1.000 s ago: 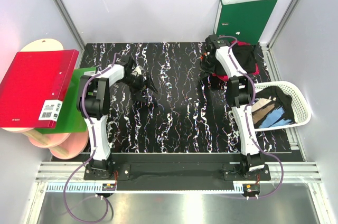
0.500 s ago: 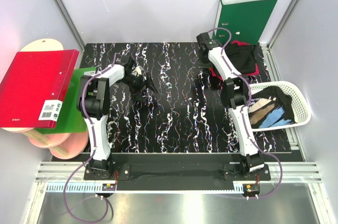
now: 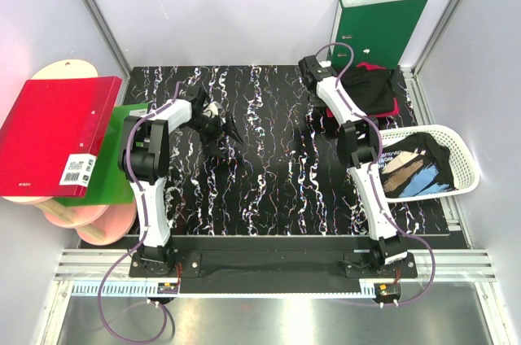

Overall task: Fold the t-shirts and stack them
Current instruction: Put the neatly folded tshirt into the corner of the board with the right arm

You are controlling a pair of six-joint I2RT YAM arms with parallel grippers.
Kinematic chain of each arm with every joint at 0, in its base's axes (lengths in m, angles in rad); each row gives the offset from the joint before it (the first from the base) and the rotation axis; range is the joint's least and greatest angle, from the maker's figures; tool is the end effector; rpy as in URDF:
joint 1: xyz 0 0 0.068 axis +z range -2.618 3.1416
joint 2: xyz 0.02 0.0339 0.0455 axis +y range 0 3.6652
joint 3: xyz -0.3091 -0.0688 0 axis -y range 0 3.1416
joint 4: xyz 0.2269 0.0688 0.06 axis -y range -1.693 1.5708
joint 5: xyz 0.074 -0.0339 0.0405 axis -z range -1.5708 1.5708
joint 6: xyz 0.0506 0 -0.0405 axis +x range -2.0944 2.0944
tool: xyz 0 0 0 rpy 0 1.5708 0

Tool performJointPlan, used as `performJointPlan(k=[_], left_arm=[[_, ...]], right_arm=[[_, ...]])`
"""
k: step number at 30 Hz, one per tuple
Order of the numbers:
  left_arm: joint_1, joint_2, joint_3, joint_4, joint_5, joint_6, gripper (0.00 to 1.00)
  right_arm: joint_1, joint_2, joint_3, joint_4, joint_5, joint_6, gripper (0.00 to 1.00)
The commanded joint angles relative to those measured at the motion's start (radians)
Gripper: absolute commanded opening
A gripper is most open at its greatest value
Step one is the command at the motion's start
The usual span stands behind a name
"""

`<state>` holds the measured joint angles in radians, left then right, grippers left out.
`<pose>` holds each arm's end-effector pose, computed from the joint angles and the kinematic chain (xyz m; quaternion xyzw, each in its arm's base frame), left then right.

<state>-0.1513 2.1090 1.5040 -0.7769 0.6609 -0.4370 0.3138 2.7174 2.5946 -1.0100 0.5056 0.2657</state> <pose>0.4111 -0.0941 0.1873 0.1038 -0.9364 0.3350 0.0083 0.5634 0.1571 0.1654 0.0316 0.9461 -0.1739 0.2713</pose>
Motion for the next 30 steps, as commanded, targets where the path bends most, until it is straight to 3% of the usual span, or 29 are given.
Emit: performJointPlan(k=[1,22,30], left_arm=[[-0.002,-0.020,-0.007,-0.004,0.029,0.020,0.99],[-0.005,-0.027,-0.016,-0.004,0.032,0.021,0.99],[-0.008,-0.032,-0.014,-0.005,0.032,0.024,0.99]], right_arm=[[-0.030,0.018,-0.008,0.008,0.105,0.007,0.00],[-0.209,-0.044,-0.064,-0.021,0.097,0.089,0.00],[-0.225,0.010,0.071,-0.013,0.083,0.049,0.00]])
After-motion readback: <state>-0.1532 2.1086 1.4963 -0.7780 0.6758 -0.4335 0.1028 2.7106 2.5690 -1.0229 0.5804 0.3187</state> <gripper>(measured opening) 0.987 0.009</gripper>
